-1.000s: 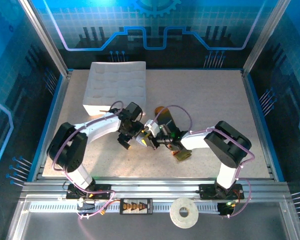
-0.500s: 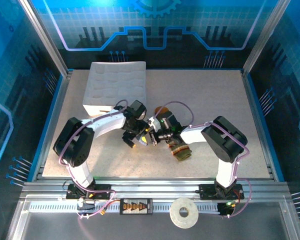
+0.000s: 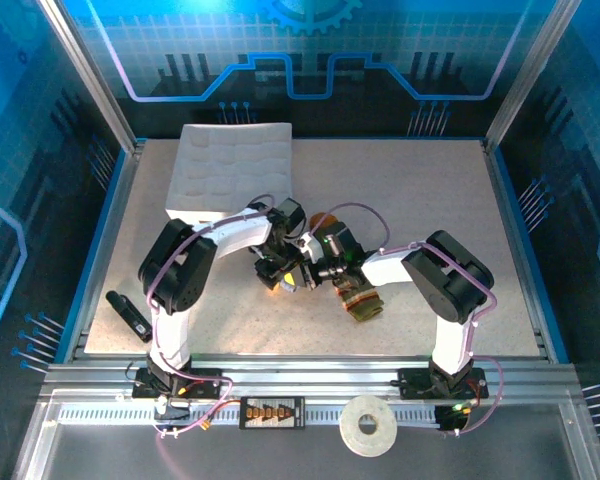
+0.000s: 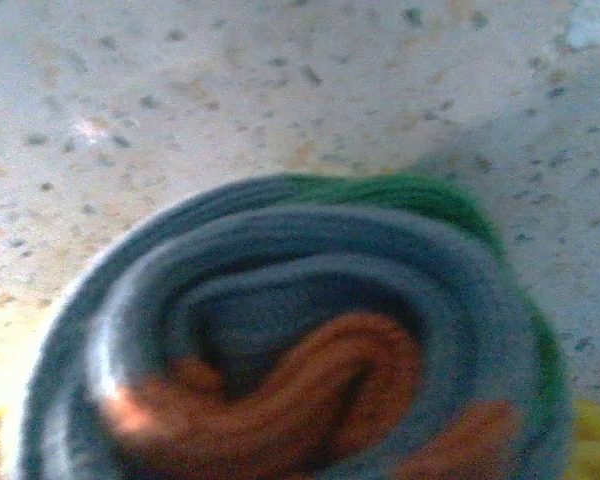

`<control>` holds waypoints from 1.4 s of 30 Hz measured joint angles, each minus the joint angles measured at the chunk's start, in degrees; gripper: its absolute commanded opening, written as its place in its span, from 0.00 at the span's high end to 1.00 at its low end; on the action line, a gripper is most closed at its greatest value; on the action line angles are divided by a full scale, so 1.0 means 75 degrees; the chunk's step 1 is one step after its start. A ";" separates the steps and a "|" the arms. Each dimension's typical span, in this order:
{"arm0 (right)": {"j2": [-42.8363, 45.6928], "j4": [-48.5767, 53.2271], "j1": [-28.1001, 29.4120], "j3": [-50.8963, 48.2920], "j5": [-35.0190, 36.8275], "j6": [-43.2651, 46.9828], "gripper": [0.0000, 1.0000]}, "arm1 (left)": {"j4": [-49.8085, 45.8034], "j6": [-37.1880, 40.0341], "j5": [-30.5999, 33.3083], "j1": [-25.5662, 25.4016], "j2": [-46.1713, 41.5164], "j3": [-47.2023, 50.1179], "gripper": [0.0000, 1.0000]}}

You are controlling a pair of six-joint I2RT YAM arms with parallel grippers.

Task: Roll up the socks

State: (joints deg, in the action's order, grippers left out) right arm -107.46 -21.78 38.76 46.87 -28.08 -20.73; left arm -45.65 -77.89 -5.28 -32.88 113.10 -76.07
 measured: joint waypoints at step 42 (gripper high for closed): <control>0.6280 0.2532 0.0221 -0.0548 0.5549 0.2206 0.44 | 0.2623 0.4677 0.1679 0.1830 -0.1547 -0.1457 1.00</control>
State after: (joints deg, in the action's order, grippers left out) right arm -60.36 -2.79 40.42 42.76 13.54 -4.19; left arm -25.98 -42.81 7.31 -19.16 101.49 -87.00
